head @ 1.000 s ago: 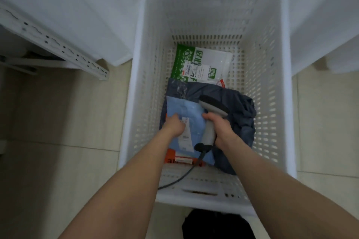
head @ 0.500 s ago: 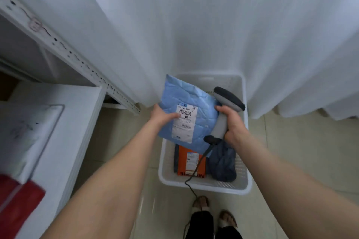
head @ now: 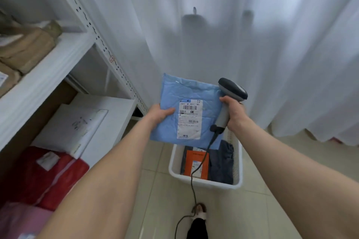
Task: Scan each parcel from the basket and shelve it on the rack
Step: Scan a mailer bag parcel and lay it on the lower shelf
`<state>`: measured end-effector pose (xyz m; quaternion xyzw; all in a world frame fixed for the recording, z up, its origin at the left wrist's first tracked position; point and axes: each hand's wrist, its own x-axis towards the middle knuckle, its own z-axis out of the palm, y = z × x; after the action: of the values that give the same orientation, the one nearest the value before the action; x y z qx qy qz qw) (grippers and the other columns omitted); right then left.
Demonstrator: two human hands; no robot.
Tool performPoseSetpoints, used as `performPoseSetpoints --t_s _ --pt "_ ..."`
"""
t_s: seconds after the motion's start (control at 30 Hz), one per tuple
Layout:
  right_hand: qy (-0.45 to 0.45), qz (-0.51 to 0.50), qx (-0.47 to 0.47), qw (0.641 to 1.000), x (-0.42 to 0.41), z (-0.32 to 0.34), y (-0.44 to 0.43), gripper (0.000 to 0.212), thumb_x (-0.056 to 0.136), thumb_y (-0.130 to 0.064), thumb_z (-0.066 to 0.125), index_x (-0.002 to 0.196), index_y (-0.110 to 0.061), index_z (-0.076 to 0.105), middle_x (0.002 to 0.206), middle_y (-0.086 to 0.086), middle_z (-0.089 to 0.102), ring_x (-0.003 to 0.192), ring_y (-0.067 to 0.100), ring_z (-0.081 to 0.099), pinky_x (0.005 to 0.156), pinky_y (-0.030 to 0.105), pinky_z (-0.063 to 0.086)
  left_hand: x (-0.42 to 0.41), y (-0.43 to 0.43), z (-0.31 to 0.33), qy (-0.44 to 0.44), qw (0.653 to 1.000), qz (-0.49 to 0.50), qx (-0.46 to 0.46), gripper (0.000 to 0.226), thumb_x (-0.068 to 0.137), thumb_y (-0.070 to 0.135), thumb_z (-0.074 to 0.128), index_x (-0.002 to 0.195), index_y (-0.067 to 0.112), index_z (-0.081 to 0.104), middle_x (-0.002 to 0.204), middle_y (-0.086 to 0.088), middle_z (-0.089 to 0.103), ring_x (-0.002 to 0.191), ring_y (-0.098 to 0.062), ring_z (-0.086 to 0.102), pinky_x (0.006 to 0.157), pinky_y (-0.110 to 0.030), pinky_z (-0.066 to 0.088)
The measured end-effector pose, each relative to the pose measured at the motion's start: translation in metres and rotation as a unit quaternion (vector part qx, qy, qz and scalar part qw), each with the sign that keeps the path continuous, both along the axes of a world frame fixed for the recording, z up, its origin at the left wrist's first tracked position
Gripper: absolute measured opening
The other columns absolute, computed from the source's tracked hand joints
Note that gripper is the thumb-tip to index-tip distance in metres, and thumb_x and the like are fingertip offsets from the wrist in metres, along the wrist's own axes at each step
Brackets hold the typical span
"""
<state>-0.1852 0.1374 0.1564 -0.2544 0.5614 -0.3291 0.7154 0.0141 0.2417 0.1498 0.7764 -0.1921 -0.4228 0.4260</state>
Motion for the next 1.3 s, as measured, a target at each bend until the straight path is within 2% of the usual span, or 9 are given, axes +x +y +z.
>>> performPoseSetpoints --t_s 0.07,0.17,0.3,0.47,0.53,0.67,0.8,1.07,1.3 --pt "0.006 0.018 -0.01 1.0 -0.009 0.018 0.014 0.037 0.081 -0.007 0.068 0.118 -0.004 0.063 0.111 0.015 0.069 0.103 0.033 0.066 0.094 0.048 0.053 -0.009 0.017 0.019 0.002 1.0 0.004 -0.02 0.032 0.088 0.005 0.065 0.118 -0.005 0.06 0.117 -0.023 0.064 0.082 -0.023 0.065 0.071 -0.031 0.052" --pt "0.011 0.019 -0.023 1.0 -0.016 0.042 0.03 0.038 0.081 -0.006 0.067 0.119 -0.005 0.062 0.111 0.015 0.069 0.102 0.032 0.065 0.095 0.048 0.052 -0.016 0.04 0.047 0.052 0.997 -0.042 -0.035 0.035 0.082 0.001 0.069 0.116 -0.002 0.061 0.1 -0.012 0.072 0.073 -0.018 0.07 0.063 -0.028 0.057" --pt "0.012 0.021 -0.03 0.999 -0.018 0.067 0.046 0.04 0.081 -0.007 0.068 0.121 -0.005 0.061 0.112 0.014 0.068 0.104 0.031 0.064 0.096 0.048 0.051 -0.016 0.065 0.078 0.059 0.993 -0.106 0.008 0.045 0.075 -0.012 0.069 0.118 -0.003 0.061 0.117 -0.021 0.065 0.101 -0.033 0.065 0.093 -0.047 0.05" --pt "0.014 0.052 -0.048 0.997 -0.009 0.089 0.065 0.044 0.081 -0.007 0.068 0.124 -0.006 0.058 0.116 0.016 0.067 0.106 0.035 0.063 0.097 0.051 0.05 -0.011 0.08 0.1 -0.006 0.999 -0.035 -0.008 0.041 0.08 -0.01 0.066 0.12 -0.006 0.059 0.121 -0.022 0.063 0.107 -0.033 0.062 0.088 -0.038 0.05" --pt "0.023 0.071 -0.067 0.995 -0.007 0.096 0.076 0.04 0.082 -0.004 0.066 0.121 -0.005 0.059 0.108 0.016 0.066 0.097 0.033 0.064 0.091 0.048 0.053 -0.004 0.086 0.104 -0.041 0.999 0.005 -0.019 0.038 0.082 -0.008 0.066 0.12 -0.006 0.059 0.121 -0.021 0.063 0.109 -0.033 0.062 0.09 -0.038 0.05" --pt "-0.011 0.144 -0.104 0.984 -0.004 0.11 0.1 0.012 0.086 0.004 0.059 0.093 -0.006 0.06 0.084 0.013 0.065 0.066 0.022 0.064 0.062 0.032 0.05 0.011 0.094 0.112 -0.127 0.991 0.037 0.003 0.039 0.083 0.002 0.07 0.119 -0.005 0.061 0.121 -0.019 0.064 0.11 -0.031 0.062 0.099 -0.043 0.047" --pt "-0.01 0.216 -0.142 0.966 0.005 0.128 0.121 0.005 0.088 -0.002 0.061 0.092 -0.004 0.061 0.074 0.013 0.066 0.049 0.016 0.06 0.05 0.025 0.047 0.013 0.097 0.12 -0.191 0.98 0.038 0.032 0.038 0.085 0.011 0.069 0.12 -0.001 0.06 0.122 -0.016 0.063 0.111 -0.031 0.06 0.094 -0.033 0.048" --pt "0.029 0.283 -0.163 0.945 0.022 0.153 0.14 0.008 0.087 -0.009 0.065 0.082 -0.004 0.06 0.06 0.01 0.064 0.04 0.014 0.056 0.041 0.019 0.044 0.016 0.103 0.135 -0.216 0.97 0.092 0.061 0.037 0.083 0.016 0.071 0.116 0.006 0.059 0.12 -0.012 0.062 0.109 -0.031 0.059 0.079 -0.031 0.044" --pt "0.062 0.299 -0.176 0.936 0.022 0.162 0.147 0.007 0.085 -0.008 0.064 0.084 -0.004 0.058 0.06 0.009 0.06 0.043 0.014 0.054 0.044 0.021 0.043 0.022 0.105 0.14 -0.223 0.967 0.097 0.08 0.045 0.081 0.021 0.073 0.119 0.004 0.056 0.123 -0.013 0.06 0.112 -0.032 0.058 0.089 -0.035 0.047"
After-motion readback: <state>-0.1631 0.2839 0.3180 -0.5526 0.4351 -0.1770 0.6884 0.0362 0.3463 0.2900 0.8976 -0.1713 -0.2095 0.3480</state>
